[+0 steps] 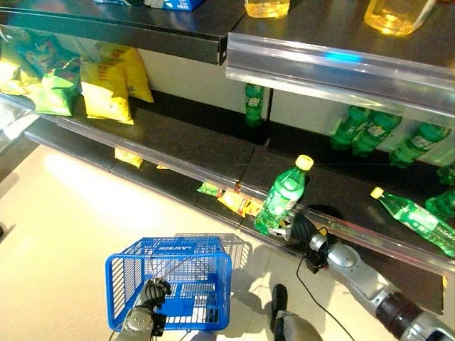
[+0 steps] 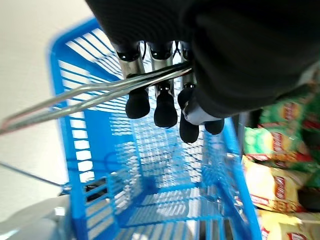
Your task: Pick up the snacks into the basket
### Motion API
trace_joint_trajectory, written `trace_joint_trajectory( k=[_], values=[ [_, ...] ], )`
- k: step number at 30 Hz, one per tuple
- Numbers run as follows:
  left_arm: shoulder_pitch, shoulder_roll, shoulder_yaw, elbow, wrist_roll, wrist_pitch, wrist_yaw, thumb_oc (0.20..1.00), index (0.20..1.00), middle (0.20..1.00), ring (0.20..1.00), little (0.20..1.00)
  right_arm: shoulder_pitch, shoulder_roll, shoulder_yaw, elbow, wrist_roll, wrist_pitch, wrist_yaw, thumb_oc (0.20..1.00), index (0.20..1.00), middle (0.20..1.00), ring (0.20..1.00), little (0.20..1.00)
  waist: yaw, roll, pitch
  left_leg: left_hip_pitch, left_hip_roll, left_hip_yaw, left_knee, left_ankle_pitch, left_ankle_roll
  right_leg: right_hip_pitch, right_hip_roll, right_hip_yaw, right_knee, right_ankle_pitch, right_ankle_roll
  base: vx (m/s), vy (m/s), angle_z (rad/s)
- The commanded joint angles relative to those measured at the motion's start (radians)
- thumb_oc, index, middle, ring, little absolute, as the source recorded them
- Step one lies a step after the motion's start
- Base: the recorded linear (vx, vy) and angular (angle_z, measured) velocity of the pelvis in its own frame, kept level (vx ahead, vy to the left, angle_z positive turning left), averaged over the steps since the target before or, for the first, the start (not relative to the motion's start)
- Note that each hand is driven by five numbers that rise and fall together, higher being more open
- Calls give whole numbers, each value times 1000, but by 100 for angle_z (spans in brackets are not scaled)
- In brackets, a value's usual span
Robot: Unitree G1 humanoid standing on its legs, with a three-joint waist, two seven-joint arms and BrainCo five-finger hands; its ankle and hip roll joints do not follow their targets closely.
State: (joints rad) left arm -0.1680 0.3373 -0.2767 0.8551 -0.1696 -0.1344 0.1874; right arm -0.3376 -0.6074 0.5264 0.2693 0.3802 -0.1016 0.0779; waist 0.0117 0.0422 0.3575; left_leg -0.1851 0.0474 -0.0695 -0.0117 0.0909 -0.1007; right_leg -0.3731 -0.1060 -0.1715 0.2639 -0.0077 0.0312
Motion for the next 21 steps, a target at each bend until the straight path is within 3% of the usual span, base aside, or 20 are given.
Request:
trace_joint_trajectory(
  k=[1, 21],
  values=[
    [-10, 81, -13, -63, 4, -40, 29, 200, 200, 200, 200, 200, -36, 26, 22, -171, -28, -90, 12, 200, 200, 200, 200, 200, -17, -54, -55, -29, -15, 8, 19, -22, -6, 73, -65, 69, -95, 16, 130, 0, 8, -3],
    [-434, 123, -164, -258, -22, -14, 86, 200, 200, 200, 200, 200, -126, 107, 148, -41, -146, -32, 25, 200, 200, 200, 200, 200, -32, -96, -24, -43, -3, 9, 8, -11, -8, 38, -62, 71, -82, 26, 133, 0, 0, 0]
  ],
)
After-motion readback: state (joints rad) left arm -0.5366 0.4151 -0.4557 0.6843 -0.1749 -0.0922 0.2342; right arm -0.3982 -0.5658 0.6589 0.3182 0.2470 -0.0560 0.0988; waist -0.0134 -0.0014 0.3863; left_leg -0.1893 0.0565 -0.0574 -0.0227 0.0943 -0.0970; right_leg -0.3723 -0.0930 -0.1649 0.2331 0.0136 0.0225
